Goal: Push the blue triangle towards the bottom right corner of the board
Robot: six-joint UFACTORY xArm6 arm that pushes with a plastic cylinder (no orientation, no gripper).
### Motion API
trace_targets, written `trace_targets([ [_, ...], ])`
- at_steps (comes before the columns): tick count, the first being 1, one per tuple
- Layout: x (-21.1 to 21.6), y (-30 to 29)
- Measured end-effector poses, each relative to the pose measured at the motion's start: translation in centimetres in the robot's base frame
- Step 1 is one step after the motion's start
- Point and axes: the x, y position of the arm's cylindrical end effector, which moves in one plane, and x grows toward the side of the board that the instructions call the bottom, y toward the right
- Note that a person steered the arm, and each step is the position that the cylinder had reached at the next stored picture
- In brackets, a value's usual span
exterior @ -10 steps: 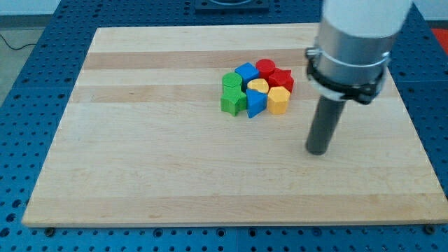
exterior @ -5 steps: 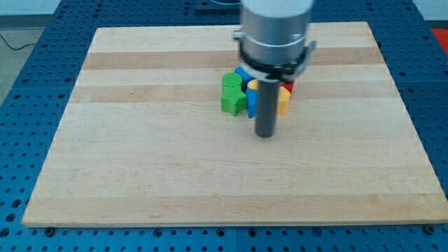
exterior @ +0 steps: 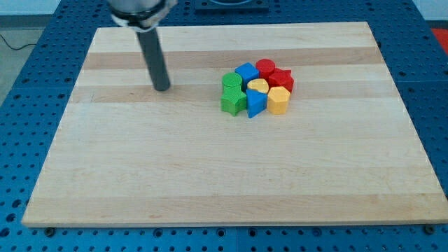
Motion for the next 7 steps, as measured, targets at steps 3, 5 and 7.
trace_targets([
  [3, 5.7, 15.9],
  [5, 8.1, 15.8],
  [7, 11.3, 20.0],
])
